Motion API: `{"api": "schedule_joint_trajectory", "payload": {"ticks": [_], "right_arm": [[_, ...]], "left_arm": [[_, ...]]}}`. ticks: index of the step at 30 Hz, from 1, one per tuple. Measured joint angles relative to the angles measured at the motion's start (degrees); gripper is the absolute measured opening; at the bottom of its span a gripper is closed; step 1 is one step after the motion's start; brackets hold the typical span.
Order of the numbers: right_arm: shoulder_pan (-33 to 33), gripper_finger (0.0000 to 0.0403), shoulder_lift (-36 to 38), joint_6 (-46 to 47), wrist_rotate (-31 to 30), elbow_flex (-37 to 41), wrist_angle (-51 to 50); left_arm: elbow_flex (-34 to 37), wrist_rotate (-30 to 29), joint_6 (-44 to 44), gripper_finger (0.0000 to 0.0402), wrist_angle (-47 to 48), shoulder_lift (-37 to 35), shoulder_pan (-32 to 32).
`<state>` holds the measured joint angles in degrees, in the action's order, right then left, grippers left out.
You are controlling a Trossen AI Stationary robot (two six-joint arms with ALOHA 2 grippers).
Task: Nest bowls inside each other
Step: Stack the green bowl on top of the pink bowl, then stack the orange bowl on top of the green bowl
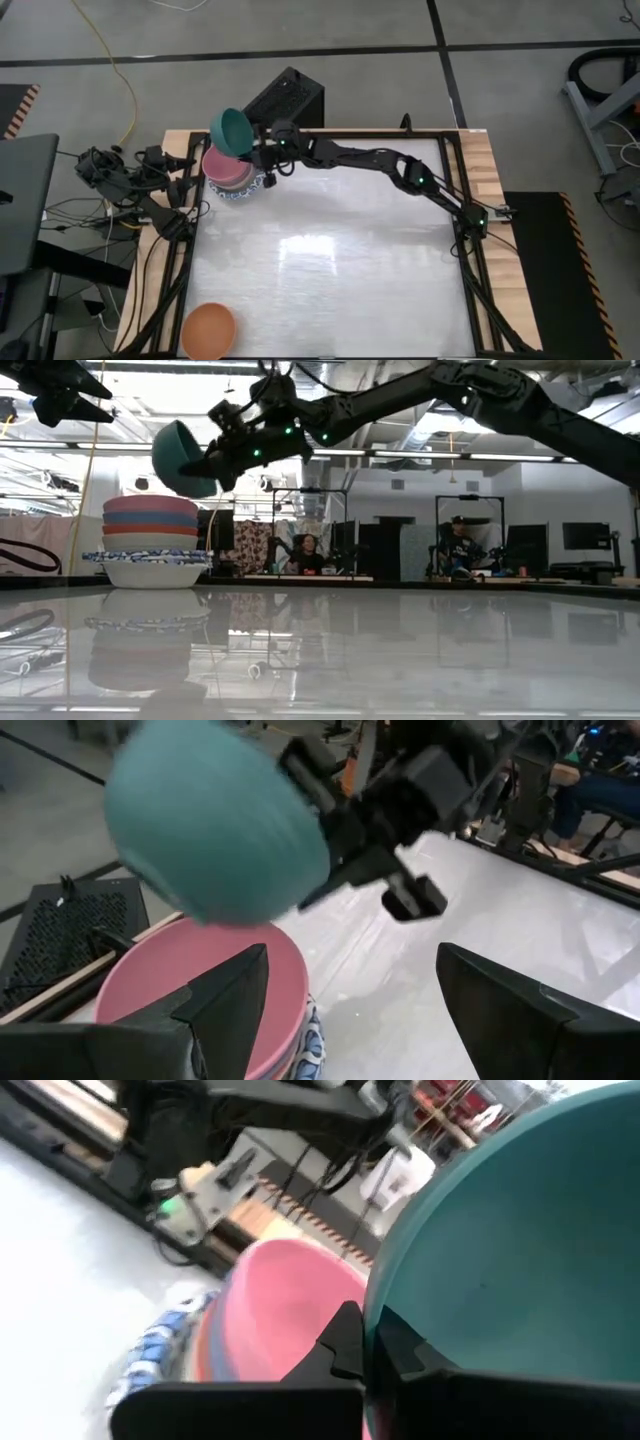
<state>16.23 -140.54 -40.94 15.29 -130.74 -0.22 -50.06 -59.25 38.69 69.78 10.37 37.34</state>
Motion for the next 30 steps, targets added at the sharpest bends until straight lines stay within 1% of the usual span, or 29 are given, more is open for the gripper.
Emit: {"api": "schedule_joint_trajectory", "payload": {"ticks": [2,5,10,15,23,28,30], "right_arm": [[0.0,0.0007,-1.4,0.4,0.4,-0.1,1.2],[-0.2,0.0007,-2.7,0.5,0.7,0.0,0.2],[-0.1,0.0012,-2.3,1.5,0.2,0.0,-0.3],[-0.2,0.0056,-2.0,4.2,-0.4,0.0,-0.4],[-1.1,0.0099,-2.0,4.5,-0.2,0.0,-0.5],[-2.0,0.0139,-2.0,4.5,-0.2,-0.2,-0.7],[-2.6,0.0156,-2.0,4.6,-0.2,-1.3,-2.2]], "left_arm": [[0.0,0.0,0.0,0.0279,0.0,0.0,0.0],[0.0,0.0,0.2,0.0279,-0.1,0.0,0.0],[0.0,0.5,1.1,0.0279,-0.1,0.0,0.0],[0.0,1.3,1.1,0.0279,-0.1,0.0,0.0],[0.0,1.5,1.1,0.0279,0.0,0.0,0.0],[0.0,1.9,1.1,0.0279,0.3,0.0,0.0],[0.0,2.1,1.1,0.0279,0.3,0.0,0.0]]}}
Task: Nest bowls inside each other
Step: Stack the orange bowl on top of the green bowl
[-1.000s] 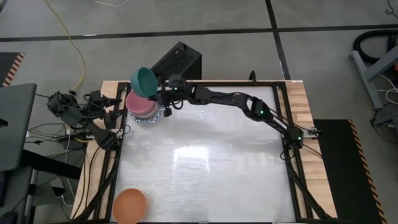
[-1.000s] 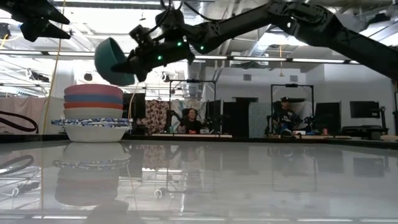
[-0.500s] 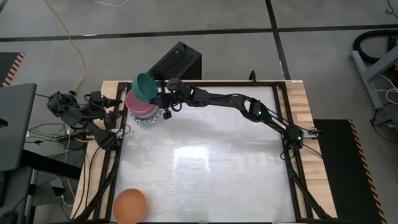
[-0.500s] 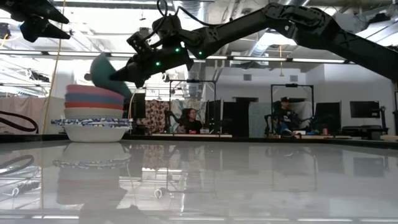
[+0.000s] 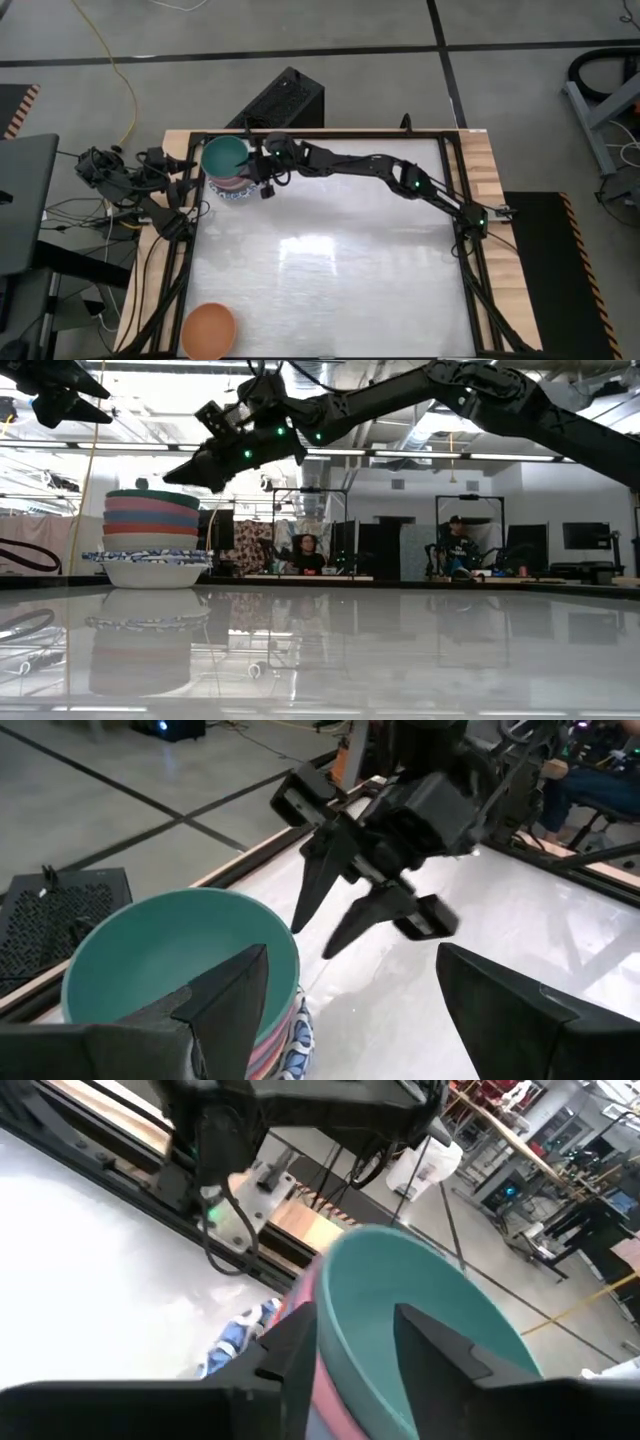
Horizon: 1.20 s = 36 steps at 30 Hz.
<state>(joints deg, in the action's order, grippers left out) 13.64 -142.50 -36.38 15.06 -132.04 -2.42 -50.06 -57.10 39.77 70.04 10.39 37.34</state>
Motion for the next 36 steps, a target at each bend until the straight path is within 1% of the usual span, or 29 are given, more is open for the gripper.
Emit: {"api": "schedule_joint_trajectory", "payload": {"ticks": [3,5,9,12,15,16,18,20,22,25,27,29,32,36], "right_arm": [[-1.5,0.0175,0.0,0.1,-0.2,-2.8,-2.8],[-2.8,0.0182,1.6,0.9,-0.2,-2.4,-4.6],[-6.5,0.0186,5.3,1.0,-0.2,-2.2,-14.1],[-10.3,0.0187,6.5,1.4,-0.1,-2.3,-19.2],[-13.8,0.0187,6.8,3.3,-0.4,-2.2,-23.7],[-14.9,0.0187,7.3,3.8,-1.6,-2.1,-26.0],[-17.1,0.0187,8.6,3.9,-5.9,-2.1,-29.9],[-19.2,0.0187,10.0,4.0,-10.9,-2.1,-34.3],[-21.2,0.0187,11.1,5.3,-15.4,-2.1,-37.8],[-23.8,0.0187,13.0,8.9,-20.0,-2.1,-42.2],[-25.2,0.0186,14.6,11.9,-21.7,-2.1,-44.1],[-26.2,0.0184,15.8,14.7,-23.0,-2.2,-45.4],[-27.0,0.0181,16.7,18.1,-23.4,-2.2,-47.5],[-27.7,0.0178,17.1,20.5,-24.3,-2.2,-50.0]], "left_arm": [[0.0,1.2,-0.2,0.0279,0.0,0.0,0.0],[0.0,2.6,-1.0,0.0279,0.0,0.0,0.0],[0.0,5.5,-1.1,0.0279,0.2,0.0,0.0],[0.0,8.2,-1.1,0.0279,1.0,0.0,0.0],[1.1,15.2,0.3,0.0279,0.0,0.0,0.0],[1.9,18.3,1.2,0.0279,-0.8,0.3,0.0],[4.1,27.0,1.6,0.0279,-2.8,1.7,0.0],[7.1,35.4,2.8,0.0279,-5.0,4.6,0.0],[10.0,41.7,3.8,0.0279,-7.7,8.8,0.0],[14.0,50.2,4.3,0.0279,-11.5,17.5,0.1],[15.6,54.3,3.9,0.0279,-14.9,23.6,0.3],[16.4,56.6,3.5,0.0279,-18.2,29.5,1.3],[16.1,58.4,4.3,0.0279,-24.2,37.4,4.3],[13.8,59.9,7.2,0.0279,-30.3,45.4,9.0]]}}
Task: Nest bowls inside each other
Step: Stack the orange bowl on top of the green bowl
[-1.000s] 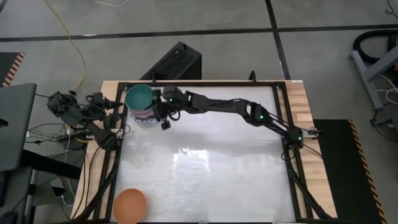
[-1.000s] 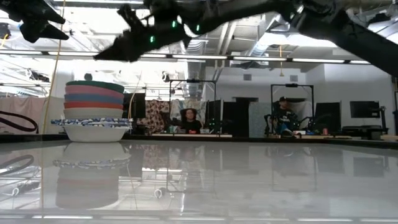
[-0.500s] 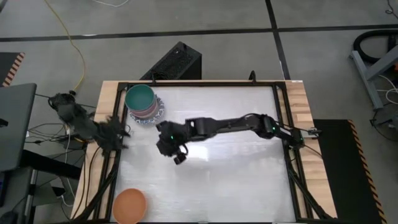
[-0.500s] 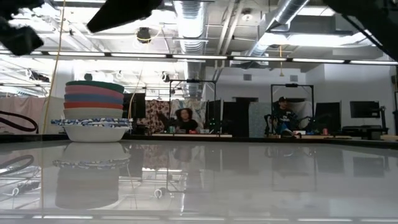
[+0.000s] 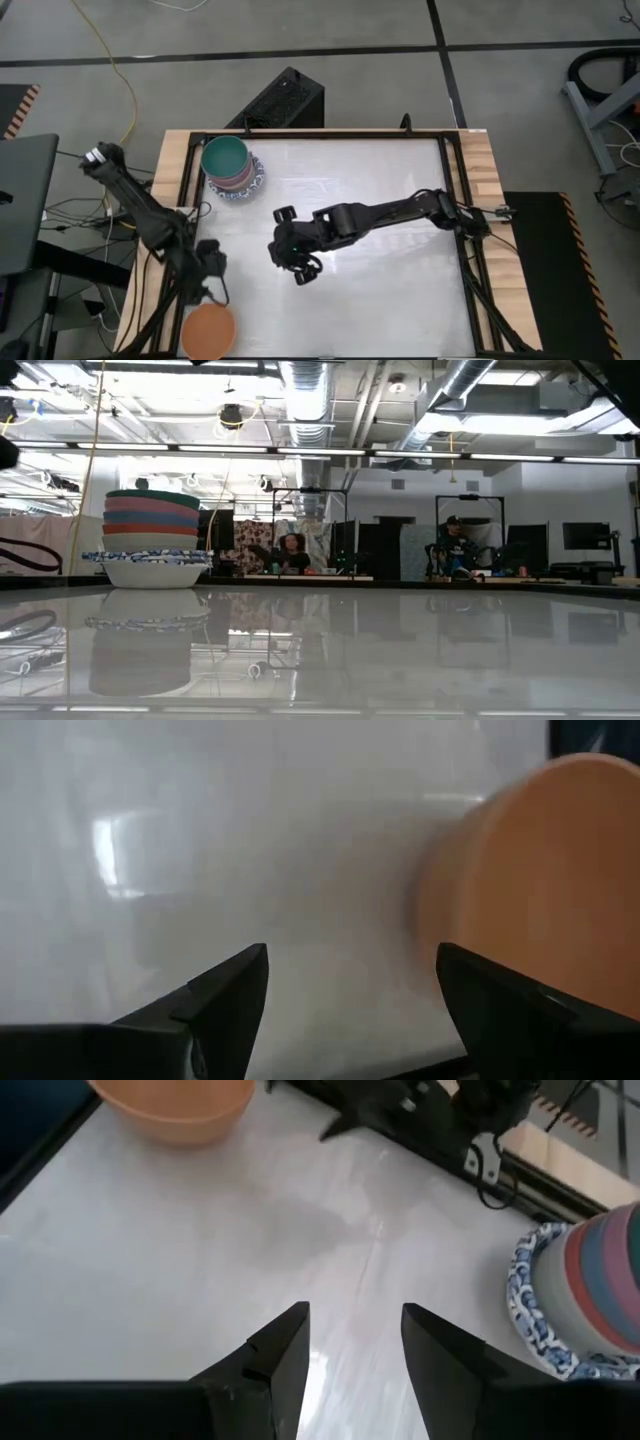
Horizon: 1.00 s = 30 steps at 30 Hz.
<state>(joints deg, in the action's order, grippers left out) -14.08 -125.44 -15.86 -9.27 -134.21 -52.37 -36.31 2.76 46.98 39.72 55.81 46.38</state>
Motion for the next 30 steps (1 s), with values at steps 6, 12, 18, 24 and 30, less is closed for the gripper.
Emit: {"api": "schedule_joint_trajectory", "payload": {"ticks": [6,12,18,24,30], "right_arm": [[0.3,0.0178,-0.3,1.6,0.0,0.0,-2.3],[0.4,0.0178,-0.4,4.5,0.0,0.0,-3.1],[0.3,0.0178,-0.4,4.5,0.1,0.0,-2.0],[0.3,0.0178,-0.4,4.9,0.1,0.0,-1.3],[0.3,0.0178,-0.4,5.6,0.1,0.0,-0.6]], "left_arm": [[-4.5,-4.2,7.0,0.0279,-0.6,7.3,5.9],[-4.5,-6.2,12.5,0.0279,-3.5,11.7,9.7],[-3.7,-6.8,14.4,0.0263,-4.5,12.5,11.7],[-1.7,-4.1,13.0,0.0174,-7.3,12.4,11.6],[-1.7,-4.2,9.5,0.0054,-6.9,11.9,10.7]]}}
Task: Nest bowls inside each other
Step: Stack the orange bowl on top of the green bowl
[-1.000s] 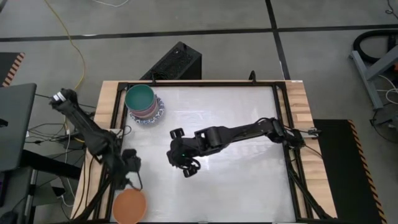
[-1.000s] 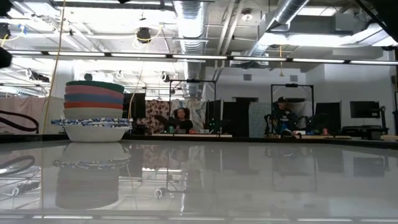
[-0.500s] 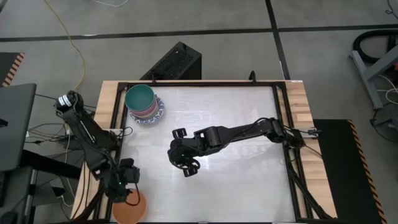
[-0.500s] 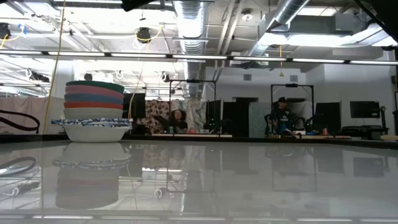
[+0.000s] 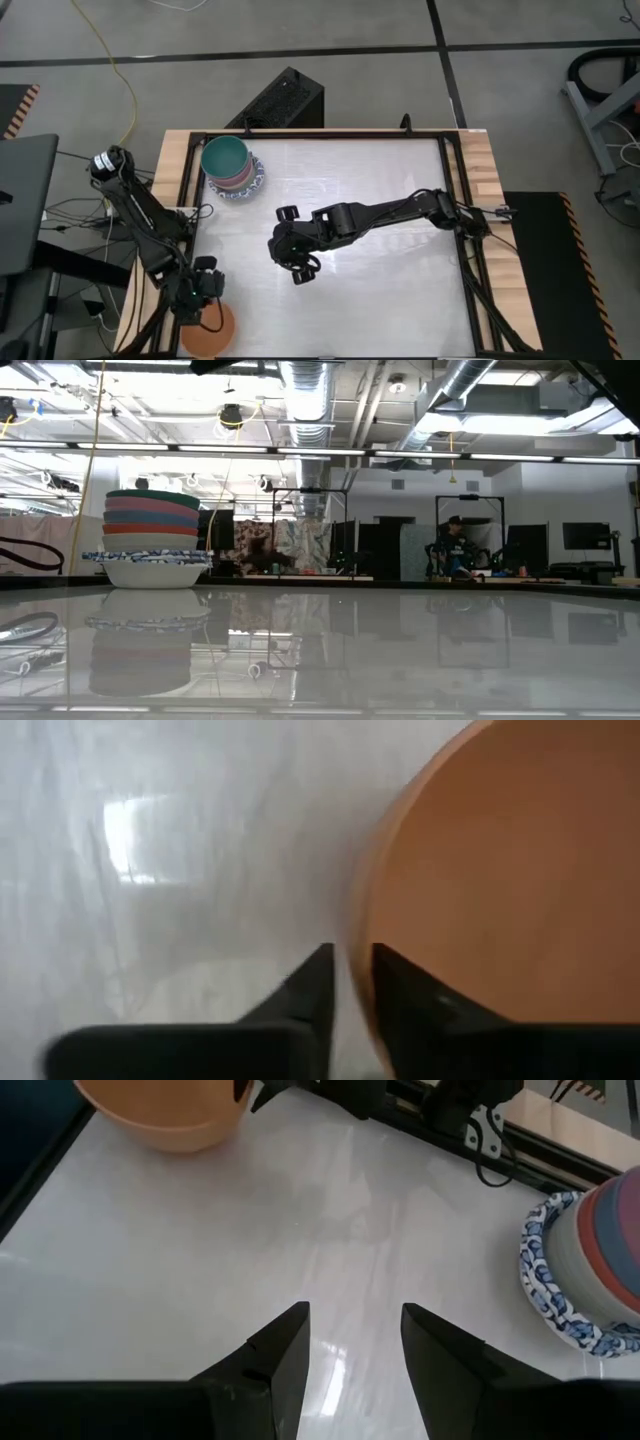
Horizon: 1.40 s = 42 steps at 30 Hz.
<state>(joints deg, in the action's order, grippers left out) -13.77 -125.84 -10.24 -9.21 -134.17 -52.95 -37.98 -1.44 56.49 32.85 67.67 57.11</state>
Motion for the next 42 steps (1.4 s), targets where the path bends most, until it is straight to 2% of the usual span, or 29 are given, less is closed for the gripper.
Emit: {"api": "schedule_joint_trajectory", "payload": {"ticks": [2,3,8,12,15,21,26,29,33,38,42], "right_arm": [[0.0,0.0178,0.0,1.1,-0.3,0.0,-0.1],[0.0,0.0178,0.0,2.0,-1.3,0.0,0.0],[0.0,0.0178,0.0,10.3,-9.1,0.0,-1.9],[0.0,0.0178,0.0,16.8,-15.3,0.0,-3.6],[-0.2,0.0177,0.0,21.6,-23.3,0.0,-3.6],[-1.3,0.0171,0.0,22.0,-35.5,0.0,-3.9],[-1.6,0.0165,0.0,22.0,-42.2,0.0,-3.1],[-2.0,0.0161,-0.1,22.0,-48.9,0.0,-2.8],[-2.9,0.0157,-0.1,21.8,-56.7,0.0,-2.8],[-2.8,0.0157,-0.1,21.7,-57.6,0.0,0.6],[-1.5,0.0157,-0.1,15.9,-56.6,0.0,8.2]], "left_arm": [[0.0,-1.8,-0.8,0.0016,0.6,-1.2,-0.4],[0.0,-3.2,-0.9,0.0010,1.3,-2.1,-0.7],[-1.5,-13.8,-0.9,0.0002,8.5,-7.9,-1.6],[-3.6,-28.9,0.3,0.0002,17.0,-12.7,-1.8],[-4.4,-42.8,1.9,0.0001,22.4,-15.8,-1.9],[-4.4,-68.8,3.5,0.0001,28.8,-18.2,-4.8],[-4.5,-82.9,-2.3,0.0000,27.4,-17.4,-9.4],[-4.5,-87.9,-4.2,0.0000,27.7,-16.6,-12.9],[-4.5,-88.5,-3.8,0.0000,27.6,-16.2,-20.1],[-4.5,-88.6,-2.7,0.0000,27.7,-15.9,-29.9],[-4.5,-88.6,-2.6,0.0000,27.7,-15.9,-33.8]]}}
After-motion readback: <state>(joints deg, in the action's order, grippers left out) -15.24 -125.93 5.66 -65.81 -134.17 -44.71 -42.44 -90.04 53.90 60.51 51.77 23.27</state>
